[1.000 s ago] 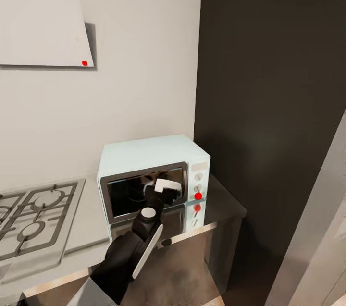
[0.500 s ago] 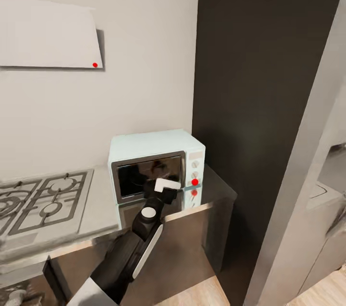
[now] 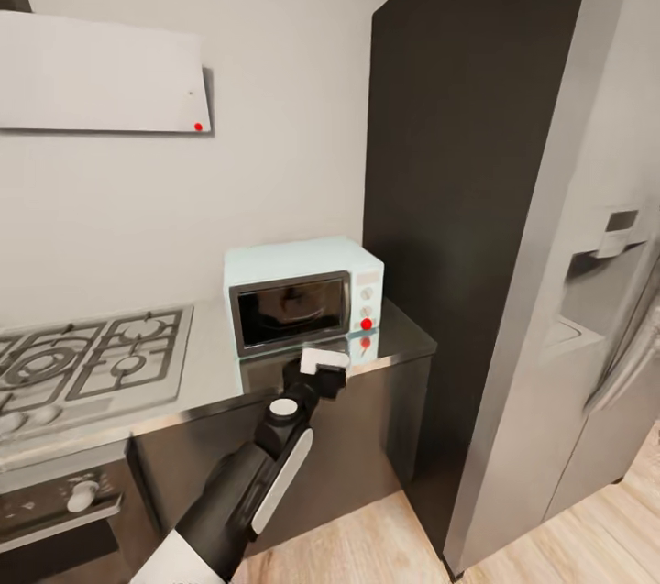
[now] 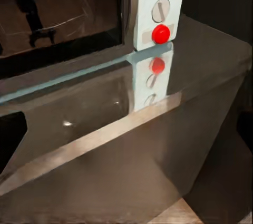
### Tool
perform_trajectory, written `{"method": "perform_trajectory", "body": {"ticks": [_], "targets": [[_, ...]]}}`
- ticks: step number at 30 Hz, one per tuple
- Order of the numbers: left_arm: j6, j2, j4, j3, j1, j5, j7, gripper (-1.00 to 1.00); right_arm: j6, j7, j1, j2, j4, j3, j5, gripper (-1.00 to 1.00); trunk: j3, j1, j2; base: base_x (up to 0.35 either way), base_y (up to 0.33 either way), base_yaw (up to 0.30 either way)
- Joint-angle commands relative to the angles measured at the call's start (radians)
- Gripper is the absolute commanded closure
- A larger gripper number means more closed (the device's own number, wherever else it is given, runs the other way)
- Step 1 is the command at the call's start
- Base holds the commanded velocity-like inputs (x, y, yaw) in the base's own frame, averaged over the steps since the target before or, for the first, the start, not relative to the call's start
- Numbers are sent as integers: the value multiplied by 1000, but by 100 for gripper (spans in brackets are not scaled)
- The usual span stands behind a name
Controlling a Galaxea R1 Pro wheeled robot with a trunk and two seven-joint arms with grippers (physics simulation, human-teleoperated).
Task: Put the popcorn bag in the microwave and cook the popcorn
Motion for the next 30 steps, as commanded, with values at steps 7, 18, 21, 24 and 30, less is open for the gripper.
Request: {"method": "perform_trajectory", "body": {"ticks": [7, 18, 21, 24, 30], "targets": [[-8, 0, 315, -2, -1, 113, -6, -100, 2, 2, -1, 0, 3, -7, 8, -100, -1, 0, -1, -154, 0, 0], [-351, 0, 1141, 4, 1, 324, -229, -100, 3, 2, -1, 0, 3, -7, 8, -100, -1, 0, -1, -2, 0, 0], [-403, 11, 1207, 7, 5, 386, -327, -100, 3, 2, -1, 1, 3, -7, 8, -100, -1, 0, -1, 0, 0, 0], [-417, 51, 1221, 8, 51, 424, -349, -100, 3, 2, -1, 1, 3, -7, 8, -100, -1, 0, -1, 0, 0, 0], [-430, 109, 1225, 8, 258, 485, -355, -100, 7, 2, -1, 1, 3, -7, 8, -100, -1, 0, -1, 0, 0, 0]]}}
